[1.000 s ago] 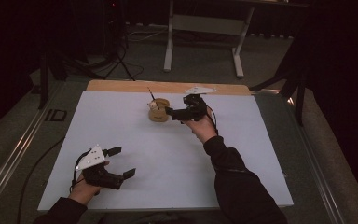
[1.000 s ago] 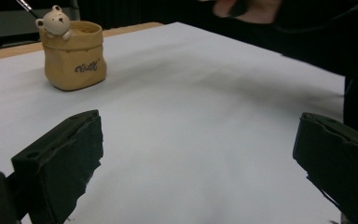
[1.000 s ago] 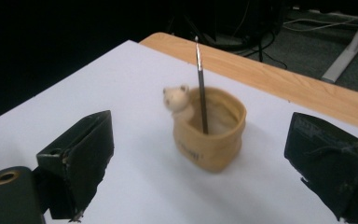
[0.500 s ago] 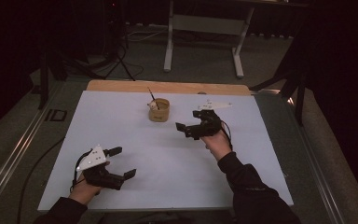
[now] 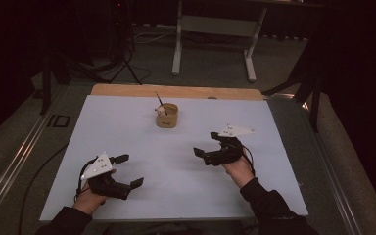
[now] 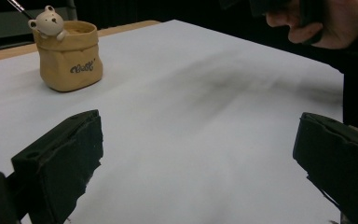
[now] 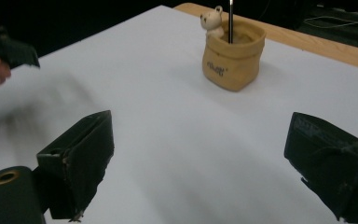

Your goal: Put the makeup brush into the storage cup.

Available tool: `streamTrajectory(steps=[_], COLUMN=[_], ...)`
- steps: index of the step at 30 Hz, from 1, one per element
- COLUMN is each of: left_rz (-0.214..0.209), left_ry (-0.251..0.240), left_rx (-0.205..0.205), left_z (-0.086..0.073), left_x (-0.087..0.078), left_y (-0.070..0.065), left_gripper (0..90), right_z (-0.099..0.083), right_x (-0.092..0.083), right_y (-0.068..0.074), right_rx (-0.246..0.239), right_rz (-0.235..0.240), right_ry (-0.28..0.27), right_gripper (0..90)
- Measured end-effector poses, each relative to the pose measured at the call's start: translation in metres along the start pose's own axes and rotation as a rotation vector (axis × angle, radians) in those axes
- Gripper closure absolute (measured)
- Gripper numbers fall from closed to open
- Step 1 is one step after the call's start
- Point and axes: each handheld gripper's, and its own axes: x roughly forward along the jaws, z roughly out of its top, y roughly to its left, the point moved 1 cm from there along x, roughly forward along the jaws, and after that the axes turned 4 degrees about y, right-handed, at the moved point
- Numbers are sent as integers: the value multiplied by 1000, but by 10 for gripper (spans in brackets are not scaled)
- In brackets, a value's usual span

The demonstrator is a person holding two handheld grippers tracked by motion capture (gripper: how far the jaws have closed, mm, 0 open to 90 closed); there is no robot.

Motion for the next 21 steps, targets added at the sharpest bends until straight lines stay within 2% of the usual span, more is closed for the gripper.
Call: streamTrajectory(steps=[3, 6, 9, 12, 14, 21], left_rz=[-5, -7, -6, -7, -7, -10], left_ry=[-1, 2, -1, -1, 2, -4], left_rx=[0, 0, -2, -2, 1, -2], left_z=[0, 0, 0, 0, 0, 0], left_x=[0, 1, 0, 1, 1, 1], left_y=[0, 0, 0, 0, 0, 0], left_gripper=[23, 23, 23, 23, 23, 23], right_z=[-9, -14, -23, -29, -32, -45], right_x=[-5, -8, -16, -22, -25, -38], right_y=[-2, -4, -3, -4, -5, -6], right_rx=[9, 25, 5, 14, 14, 15], right_rz=[-10, 0, -21, -14, -3, -8], right_ry=[-24, -33, -64, -88, -94, -95], right_gripper=[80, 80, 80, 80, 80, 81])
